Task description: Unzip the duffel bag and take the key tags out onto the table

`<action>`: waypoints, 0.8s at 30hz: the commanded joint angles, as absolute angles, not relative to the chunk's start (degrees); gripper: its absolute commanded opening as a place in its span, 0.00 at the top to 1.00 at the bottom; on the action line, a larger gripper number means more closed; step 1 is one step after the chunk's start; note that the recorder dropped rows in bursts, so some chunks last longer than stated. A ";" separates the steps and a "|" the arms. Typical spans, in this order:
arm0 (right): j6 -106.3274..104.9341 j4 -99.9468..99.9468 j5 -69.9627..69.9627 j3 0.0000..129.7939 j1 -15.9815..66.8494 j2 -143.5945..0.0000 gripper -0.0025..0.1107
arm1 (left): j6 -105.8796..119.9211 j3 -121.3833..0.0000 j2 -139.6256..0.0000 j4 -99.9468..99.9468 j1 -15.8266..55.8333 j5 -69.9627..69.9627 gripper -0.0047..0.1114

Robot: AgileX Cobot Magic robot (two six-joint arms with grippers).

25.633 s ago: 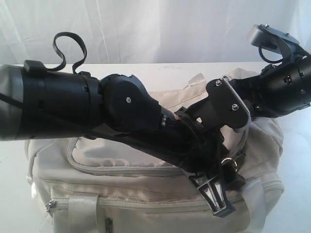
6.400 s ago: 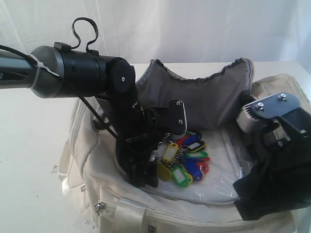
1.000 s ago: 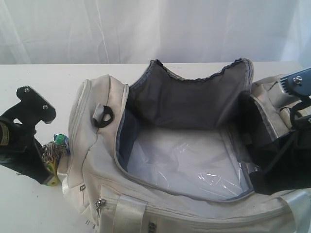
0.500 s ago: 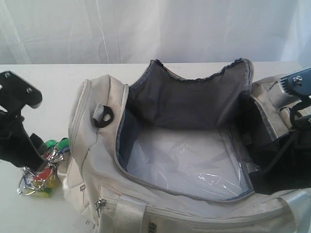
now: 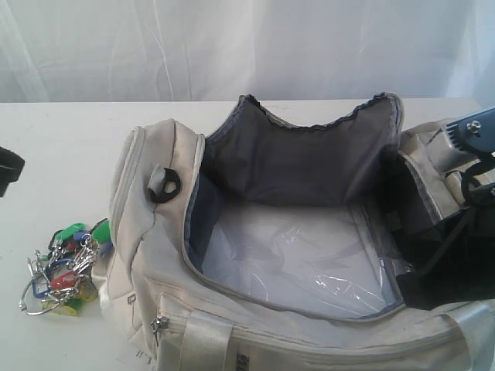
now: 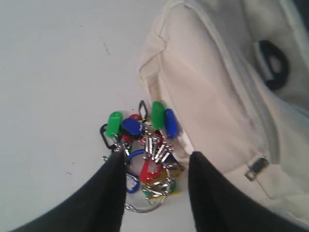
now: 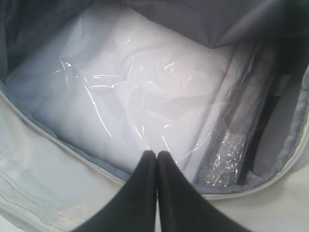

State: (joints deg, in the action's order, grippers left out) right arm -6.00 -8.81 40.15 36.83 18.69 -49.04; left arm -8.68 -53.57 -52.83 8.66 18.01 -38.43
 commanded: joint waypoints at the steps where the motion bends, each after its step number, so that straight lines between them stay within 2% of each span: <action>1: -5.82 -8.62 39.70 36.63 18.80 -48.63 0.98 | -2.24 -54.94 -48.37 0.00 18.00 -44.74 0.72; 6: -5.82 -8.62 39.70 36.63 18.80 -48.63 0.98 | 0.00 -54.67 -43.73 -0.44 18.00 -44.89 0.96; 18: -5.73 -10.75 39.56 36.63 18.80 -48.63 0.98 | 0.00 -54.67 -41.07 -0.57 18.00 -44.50 0.96; 24: -1.25 -13.87 28.79 36.63 18.80 -48.63 0.98 | 0.00 -54.67 -41.07 -0.57 18.00 -44.50 0.96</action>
State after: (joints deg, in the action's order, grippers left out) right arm -3.82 -12.49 35.18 36.83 18.69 -49.04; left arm 0.00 -54.48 -41.46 0.00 18.01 -44.38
